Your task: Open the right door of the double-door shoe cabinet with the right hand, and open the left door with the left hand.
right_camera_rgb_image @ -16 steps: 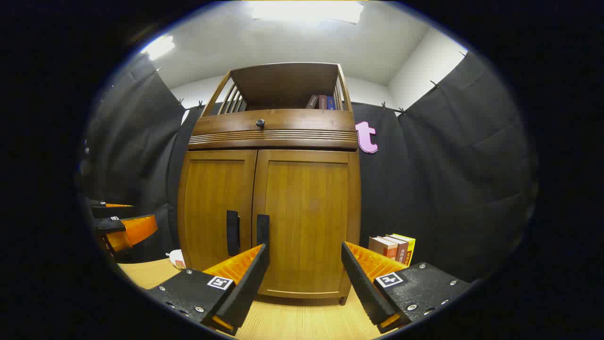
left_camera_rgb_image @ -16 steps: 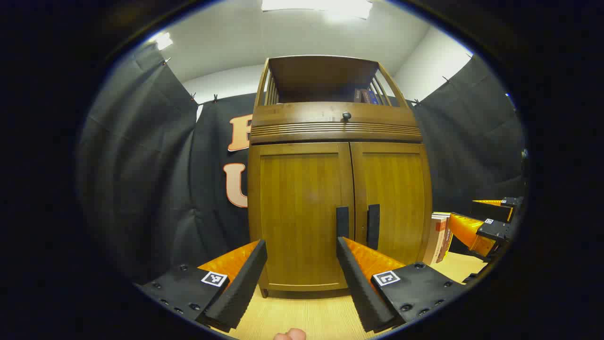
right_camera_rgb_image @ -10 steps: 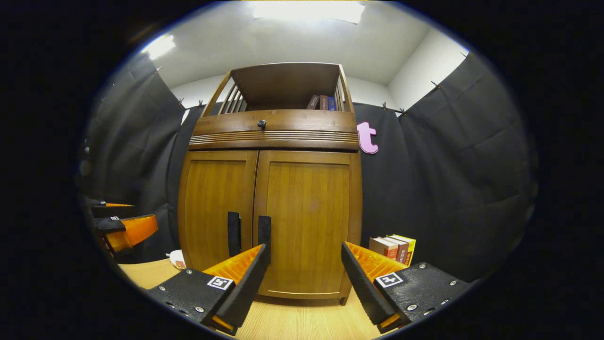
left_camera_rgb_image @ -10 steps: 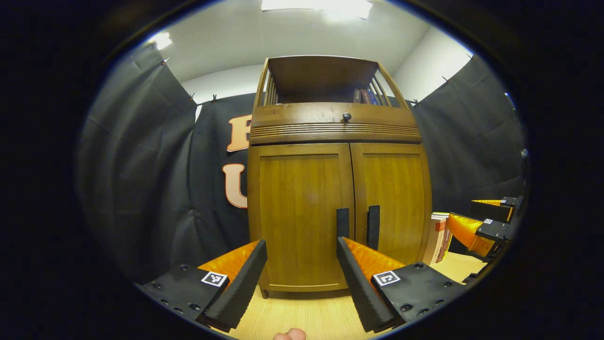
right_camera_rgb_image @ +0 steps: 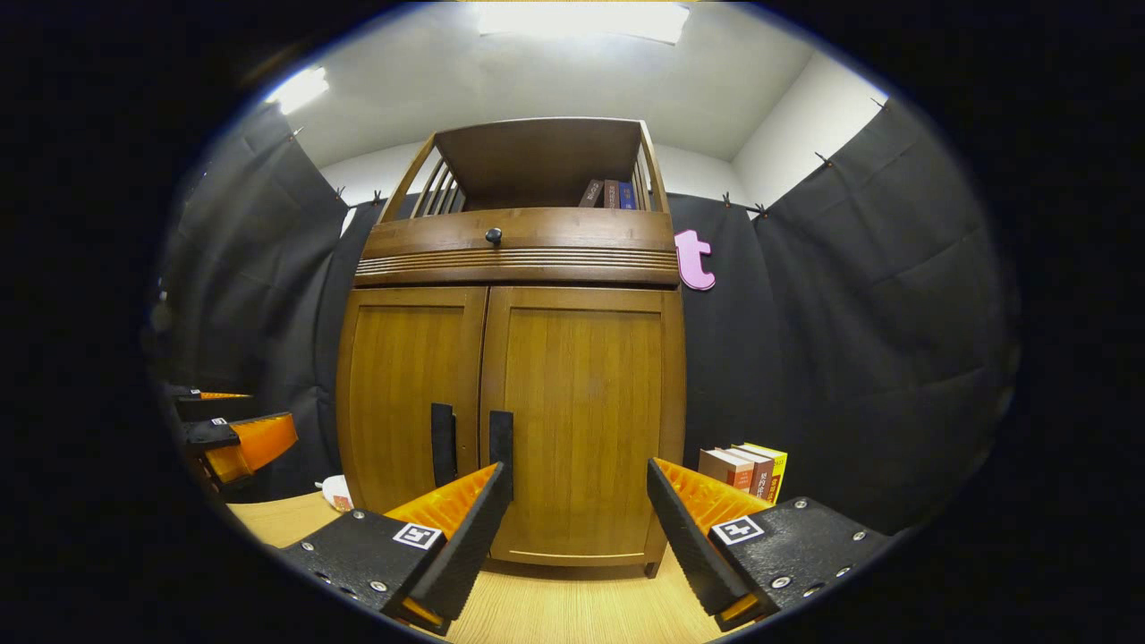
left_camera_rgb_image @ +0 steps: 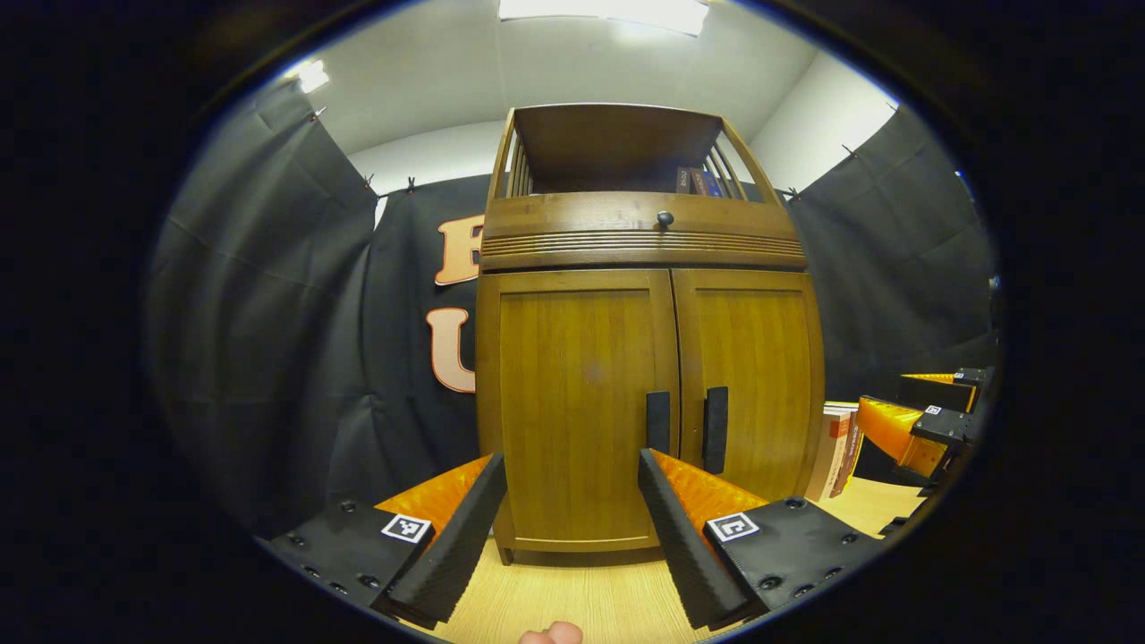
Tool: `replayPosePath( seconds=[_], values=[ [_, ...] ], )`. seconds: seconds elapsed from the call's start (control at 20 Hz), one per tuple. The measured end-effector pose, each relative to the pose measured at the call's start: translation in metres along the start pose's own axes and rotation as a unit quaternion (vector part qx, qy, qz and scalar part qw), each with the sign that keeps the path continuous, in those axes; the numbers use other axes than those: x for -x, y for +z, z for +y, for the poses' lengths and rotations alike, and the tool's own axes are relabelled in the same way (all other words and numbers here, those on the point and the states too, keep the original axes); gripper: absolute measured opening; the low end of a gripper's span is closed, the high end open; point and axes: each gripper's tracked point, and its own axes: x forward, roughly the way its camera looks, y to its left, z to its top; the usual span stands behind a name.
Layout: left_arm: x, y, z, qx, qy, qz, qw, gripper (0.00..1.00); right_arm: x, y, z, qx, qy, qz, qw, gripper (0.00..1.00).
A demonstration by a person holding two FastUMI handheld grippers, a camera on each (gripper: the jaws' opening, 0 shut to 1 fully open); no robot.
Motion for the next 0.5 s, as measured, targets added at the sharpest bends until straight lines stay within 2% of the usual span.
replayPosePath(
  seconds=[0.1, 0.15, 0.2, 0.25, 0.3, 0.4, 0.45, 0.5],
  values=[
    [-0.001, 0.001, 0.002, 0.0, 0.002, 0.0, 1.0, 0.96, -0.013, 0.006, 0.004, 0.005, 0.008, -0.007, 1.0, 0.94],
    [-0.001, 0.003, 0.005, -0.001, 0.004, -0.002, 1.0, 0.93, -0.021, 0.011, 0.007, 0.002, 0.013, -0.013, 1.0, 0.97],
    [-0.001, 0.005, 0.008, -0.002, 0.008, -0.005, 1.0, 0.94, -0.032, 0.017, 0.012, -0.003, 0.019, -0.02, 1.0, 0.94],
    [0.0, 0.006, 0.012, -0.004, 0.012, -0.006, 1.0, 0.93, -0.042, 0.022, 0.016, -0.009, 0.025, -0.026, 0.999, 0.97],
    [0.001, 0.007, 0.016, -0.006, 0.015, -0.007, 1.0, 0.93, -0.052, 0.025, 0.021, -0.014, 0.032, -0.032, 0.999, 0.94],
    [0.004, 0.005, 0.023, -0.01, 0.02, -0.004, 1.0, 0.94, -0.077, 0.03, 0.033, -0.009, 0.049, -0.039, 0.998, 0.97],
    [0.005, 0.004, 0.028, -0.011, 0.025, -0.001, 1.0, 0.96, -0.091, 0.028, 0.039, -0.004, 0.059, -0.037, 0.998, 0.94],
    [0.006, 0.003, 0.034, -0.009, 0.031, 0.0, 0.999, 0.93, -0.105, 0.023, 0.046, 0.001, 0.067, -0.033, 0.997, 0.94]
  ],
)
